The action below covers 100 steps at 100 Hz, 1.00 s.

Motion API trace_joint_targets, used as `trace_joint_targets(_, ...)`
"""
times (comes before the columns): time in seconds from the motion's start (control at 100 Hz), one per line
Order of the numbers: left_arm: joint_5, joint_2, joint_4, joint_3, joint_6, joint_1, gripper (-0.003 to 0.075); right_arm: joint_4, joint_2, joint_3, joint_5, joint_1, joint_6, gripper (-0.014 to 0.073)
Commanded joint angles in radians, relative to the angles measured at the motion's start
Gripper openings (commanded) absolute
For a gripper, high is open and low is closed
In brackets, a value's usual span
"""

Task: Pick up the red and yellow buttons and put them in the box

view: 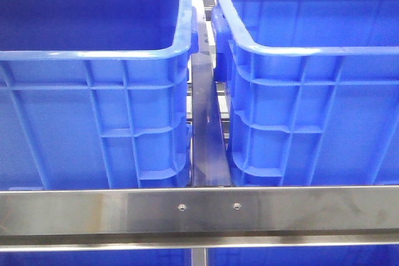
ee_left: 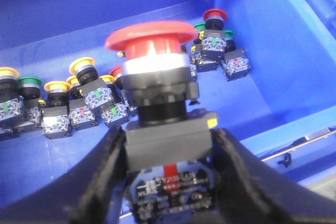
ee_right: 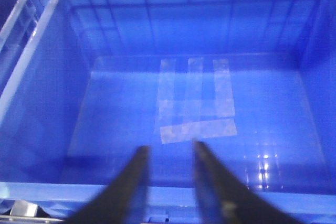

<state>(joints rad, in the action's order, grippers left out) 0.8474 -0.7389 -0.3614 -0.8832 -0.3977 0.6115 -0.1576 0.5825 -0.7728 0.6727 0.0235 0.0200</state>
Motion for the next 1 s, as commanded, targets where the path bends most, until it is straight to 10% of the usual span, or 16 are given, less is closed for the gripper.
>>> trace_joint_targets(0.0,-0.074,0.003,-0.014,-0.027,-0.001,0.008,-0.0019,-0.011,0.022,-0.037,-0.053,0.0,0.012,0.0451)
trace_joint_targets(0.33,-0.076,0.003,-0.014,-0.027,-0.001,0.008,-0.0019,-0.335,0.055,-0.036,-0.043,0.001,0.044,0.051)
trace_joint_targets(0.72,-0.076,0.003,-0.014,-0.027,-0.001,0.008,-0.0019,-1.301,0.383,-0.041,0.078,0.176,0.703,0.051)
trace_joint_targets(0.99,-0.076,0.003,-0.014,-0.027,-0.001,0.008,-0.0019,-1.448,0.686,-0.175,0.047,0.438,0.822,0.051)
